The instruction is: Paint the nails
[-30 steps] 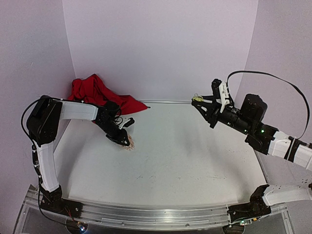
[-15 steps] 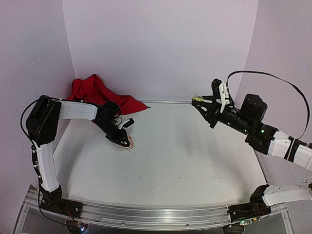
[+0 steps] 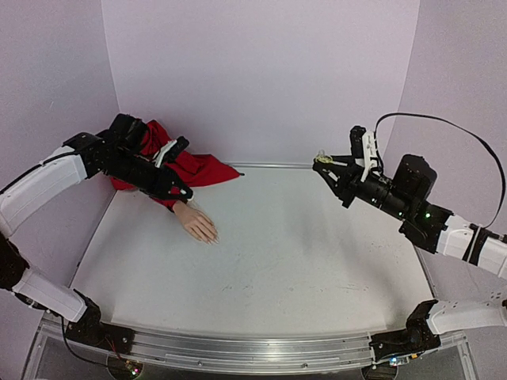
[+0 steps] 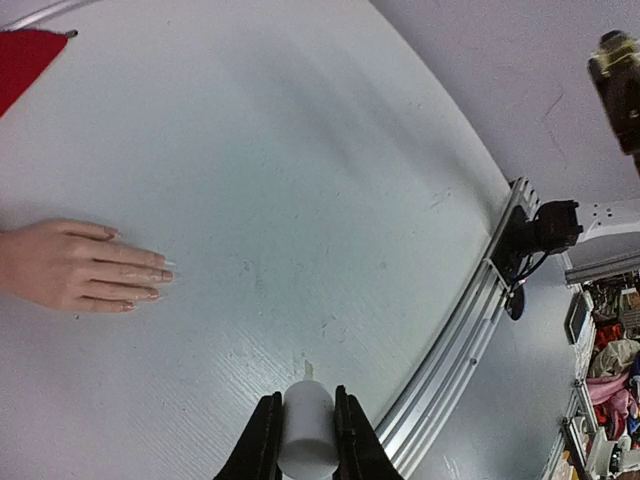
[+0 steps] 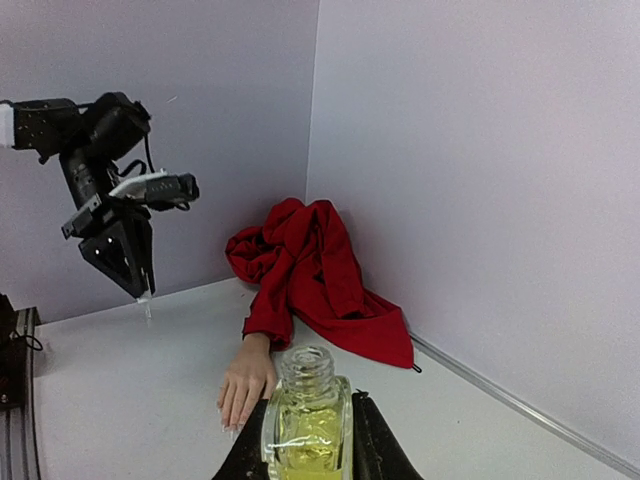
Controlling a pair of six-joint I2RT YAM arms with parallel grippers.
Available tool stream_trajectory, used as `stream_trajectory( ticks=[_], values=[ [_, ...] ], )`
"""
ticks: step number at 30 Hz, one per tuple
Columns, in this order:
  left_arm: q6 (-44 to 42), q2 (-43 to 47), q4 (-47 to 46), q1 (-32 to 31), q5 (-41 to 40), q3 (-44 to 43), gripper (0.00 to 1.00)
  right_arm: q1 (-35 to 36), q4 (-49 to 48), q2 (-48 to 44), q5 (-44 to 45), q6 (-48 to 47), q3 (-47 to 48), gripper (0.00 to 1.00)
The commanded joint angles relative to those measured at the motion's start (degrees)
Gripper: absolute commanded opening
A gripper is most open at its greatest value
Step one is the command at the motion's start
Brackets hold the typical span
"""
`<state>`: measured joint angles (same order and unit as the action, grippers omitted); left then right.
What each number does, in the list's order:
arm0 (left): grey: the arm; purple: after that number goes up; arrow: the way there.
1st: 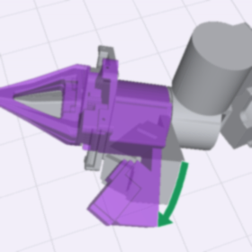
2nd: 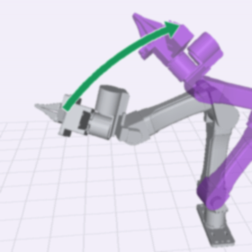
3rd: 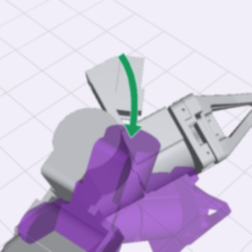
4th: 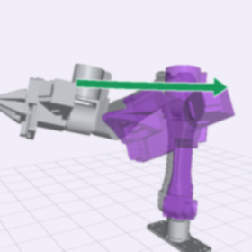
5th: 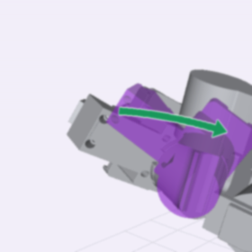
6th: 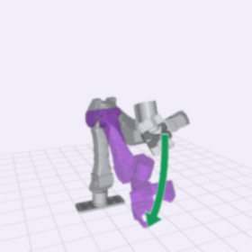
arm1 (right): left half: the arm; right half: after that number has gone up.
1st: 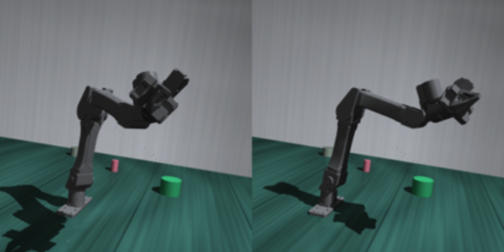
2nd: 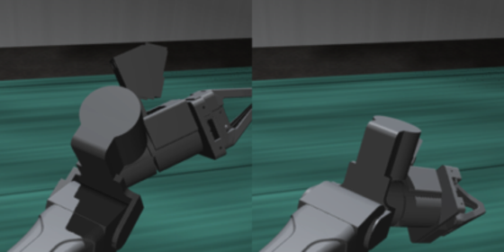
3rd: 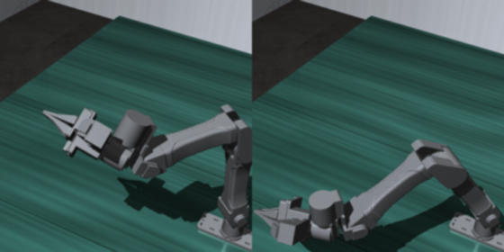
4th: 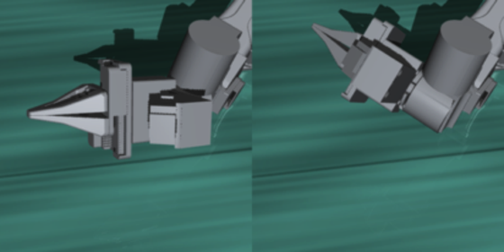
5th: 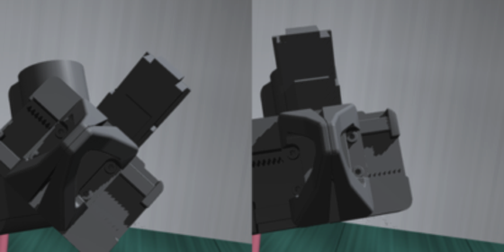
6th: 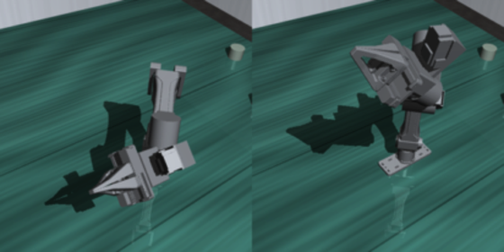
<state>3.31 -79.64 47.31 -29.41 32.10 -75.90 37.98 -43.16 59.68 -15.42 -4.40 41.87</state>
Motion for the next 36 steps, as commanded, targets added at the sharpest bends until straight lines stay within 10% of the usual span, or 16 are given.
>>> stream_trajectory(
  ticks=[1, 36],
  values=[
    [2.9, 2.5, 0.4, -2.1, 1.9, -7.5, 0.00, 0.3, -7.6, 1.4, -0.7, 6.6, -0.7, 0.00],
    [5.1, -1.0, 0.3, -11.9, 5.7, -17.7, 0.00, 16.5, -23.3, 31.2, -11.8, 9.5, 11.1, 0.00]
  ],
)
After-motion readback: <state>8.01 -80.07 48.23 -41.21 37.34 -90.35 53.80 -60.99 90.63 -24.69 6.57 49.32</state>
